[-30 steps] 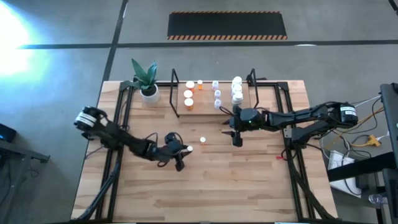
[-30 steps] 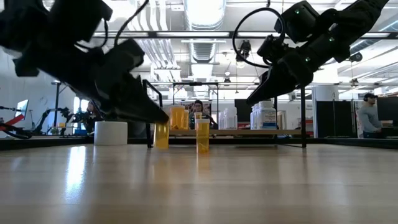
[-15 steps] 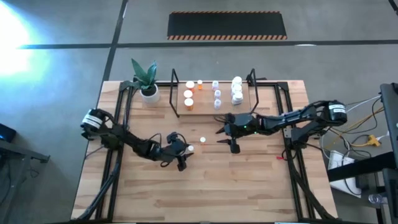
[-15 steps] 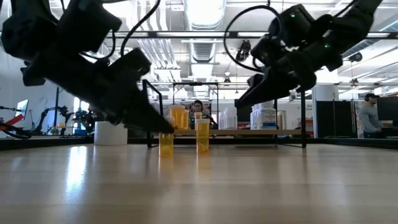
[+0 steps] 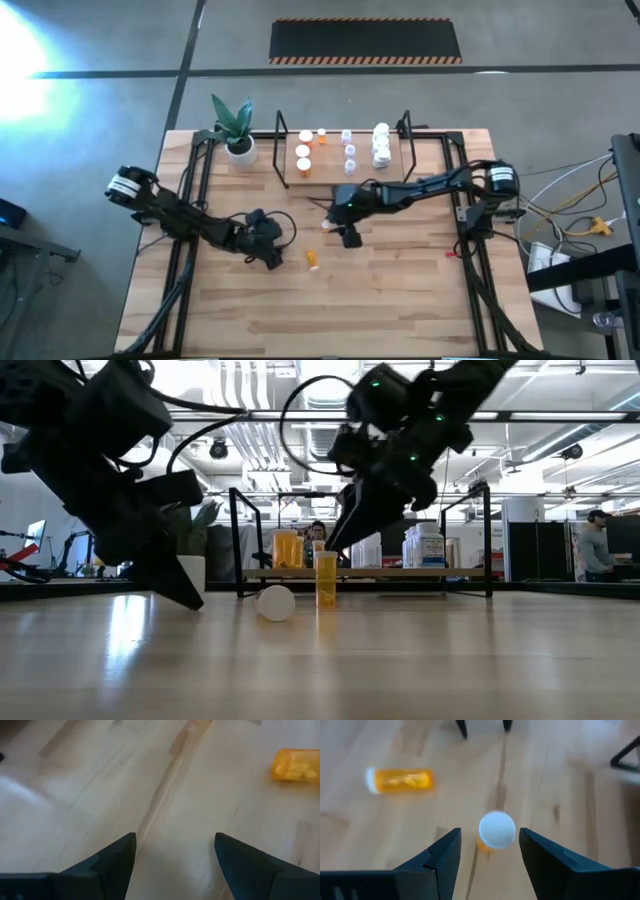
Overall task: Pick and place medicine bottles onto shelf by color
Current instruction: Put the top small orange pill bottle on the shelf aligned with the small orange pill bottle, then put the small orange pill bottle on the shelf aligned with the small orange pill bottles
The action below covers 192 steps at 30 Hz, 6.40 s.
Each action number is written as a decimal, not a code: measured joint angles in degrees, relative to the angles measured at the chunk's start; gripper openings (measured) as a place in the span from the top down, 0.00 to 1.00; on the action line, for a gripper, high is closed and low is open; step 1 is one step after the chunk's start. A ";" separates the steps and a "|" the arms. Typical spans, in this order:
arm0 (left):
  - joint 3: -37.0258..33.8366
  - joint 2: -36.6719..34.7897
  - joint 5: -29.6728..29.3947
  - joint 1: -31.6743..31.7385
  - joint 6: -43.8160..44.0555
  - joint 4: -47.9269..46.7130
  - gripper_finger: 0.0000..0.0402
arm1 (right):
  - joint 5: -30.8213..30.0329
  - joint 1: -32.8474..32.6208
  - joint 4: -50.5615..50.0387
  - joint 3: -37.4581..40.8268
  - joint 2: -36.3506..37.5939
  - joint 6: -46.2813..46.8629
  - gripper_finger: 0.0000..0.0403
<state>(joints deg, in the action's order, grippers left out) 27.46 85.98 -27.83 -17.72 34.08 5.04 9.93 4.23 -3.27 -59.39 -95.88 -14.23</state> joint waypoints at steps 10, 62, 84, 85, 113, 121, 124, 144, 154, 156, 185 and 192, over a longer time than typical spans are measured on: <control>-0.39 0.81 -0.79 -0.11 0.08 0.98 0.37 | -2.44 -0.13 -13.39 -11.39 -7.68 -1.60 0.52; -0.68 1.02 -3.06 -0.02 -0.30 3.61 0.37 | -3.92 26.13 -16.62 -32.30 -15.79 -12.72 0.73; -0.68 1.02 -2.96 -0.02 -0.23 3.93 0.37 | -6.02 26.18 -18.17 -32.56 -15.77 -15.19 0.47; -0.68 1.02 -2.89 -0.02 -0.23 3.94 0.37 | -6.03 26.18 -19.38 -32.80 -15.31 -15.45 0.46; 16.10 11.26 34.64 6.38 -54.57 2.98 0.42 | 9.48 2.39 -14.57 8.39 20.72 5.71 0.46; 19.04 16.05 34.53 6.51 -54.13 3.42 0.57 | -7.15 -5.21 -7.23 17.87 29.17 17.18 0.46; 18.99 15.76 34.61 6.50 -53.92 1.93 0.61 | -9.95 -7.50 -2.61 21.24 30.29 20.96 0.46; 7.47 12.23 23.53 6.86 -36.65 35.20 0.80 | -19.41 -20.12 26.39 25.78 11.31 24.87 0.46; 3.43 12.25 17.90 6.84 -32.93 56.52 0.79 | -31.90 -21.42 42.86 19.40 0.50 16.80 0.46; 3.52 12.25 17.88 6.85 -32.93 56.38 0.79 | -35.11 -21.85 43.15 18.34 0.74 15.07 0.47; 3.33 12.25 18.34 6.78 -33.54 57.35 0.79 | -36.94 -23.43 41.21 17.78 6.67 9.86 0.72; 3.39 12.23 18.21 6.84 -34.76 54.16 0.70 | -36.39 -23.43 38.58 17.74 6.60 11.45 0.73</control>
<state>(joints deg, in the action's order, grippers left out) 30.85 98.21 -9.62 -10.88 -0.68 59.19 -26.47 -19.20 35.31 -41.65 -89.27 -2.79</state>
